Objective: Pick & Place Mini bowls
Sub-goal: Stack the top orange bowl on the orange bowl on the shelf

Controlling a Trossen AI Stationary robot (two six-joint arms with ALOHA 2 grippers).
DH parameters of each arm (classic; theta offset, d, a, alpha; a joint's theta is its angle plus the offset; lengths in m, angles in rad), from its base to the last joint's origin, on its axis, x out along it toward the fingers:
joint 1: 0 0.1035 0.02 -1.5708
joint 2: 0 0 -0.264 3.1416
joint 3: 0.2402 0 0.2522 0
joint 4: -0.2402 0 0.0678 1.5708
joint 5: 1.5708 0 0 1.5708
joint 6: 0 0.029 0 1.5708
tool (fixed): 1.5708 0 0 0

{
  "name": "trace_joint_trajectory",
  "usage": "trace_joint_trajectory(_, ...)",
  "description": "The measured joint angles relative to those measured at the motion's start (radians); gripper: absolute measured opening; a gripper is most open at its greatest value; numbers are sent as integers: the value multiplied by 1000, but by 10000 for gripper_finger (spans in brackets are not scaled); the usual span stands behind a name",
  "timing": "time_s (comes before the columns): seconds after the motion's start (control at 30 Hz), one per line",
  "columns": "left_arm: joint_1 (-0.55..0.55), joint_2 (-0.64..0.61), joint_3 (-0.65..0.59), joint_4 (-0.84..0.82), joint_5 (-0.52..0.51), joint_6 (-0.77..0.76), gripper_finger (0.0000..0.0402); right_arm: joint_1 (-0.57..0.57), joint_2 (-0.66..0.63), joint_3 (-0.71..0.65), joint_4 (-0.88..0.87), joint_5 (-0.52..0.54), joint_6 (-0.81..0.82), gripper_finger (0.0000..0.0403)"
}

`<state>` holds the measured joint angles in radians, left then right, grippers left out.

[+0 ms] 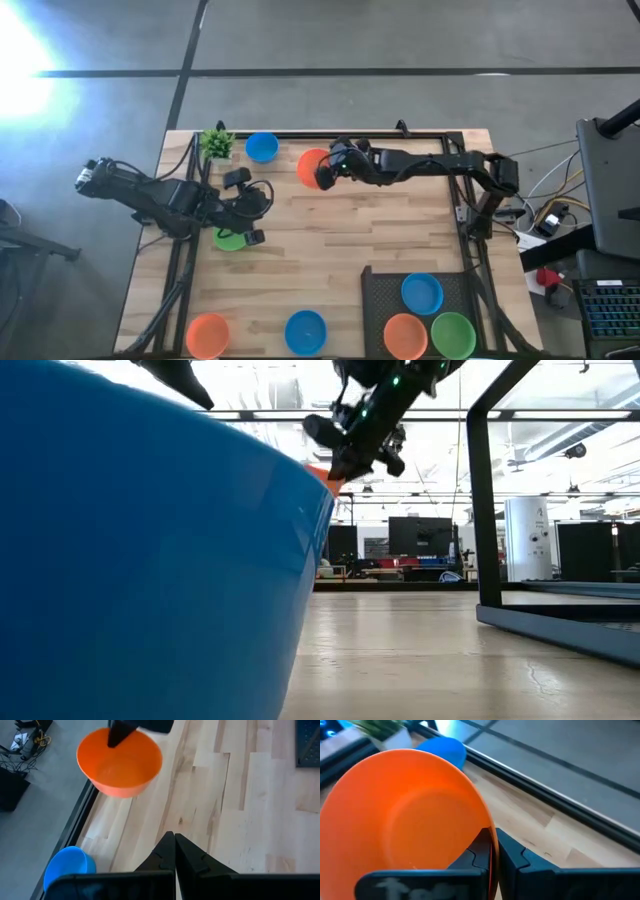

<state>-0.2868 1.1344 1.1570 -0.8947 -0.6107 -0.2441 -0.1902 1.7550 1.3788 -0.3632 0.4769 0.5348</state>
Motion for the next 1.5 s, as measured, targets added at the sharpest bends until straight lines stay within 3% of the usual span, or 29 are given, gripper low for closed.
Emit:
trace_joint_trajectory(0.47,0,0,0,5,0,-2,0,49,-116,2,-14,-3,-100,11)
trace_joint_trajectory(1.1,0,0,0,6,0,-3,0,84,-325,2,-285,-4,-109,11)
trace_joint_trajectory(1.5,0,0,0,9,0,-17,0,95,-346,2,-323,-4,-109,11)
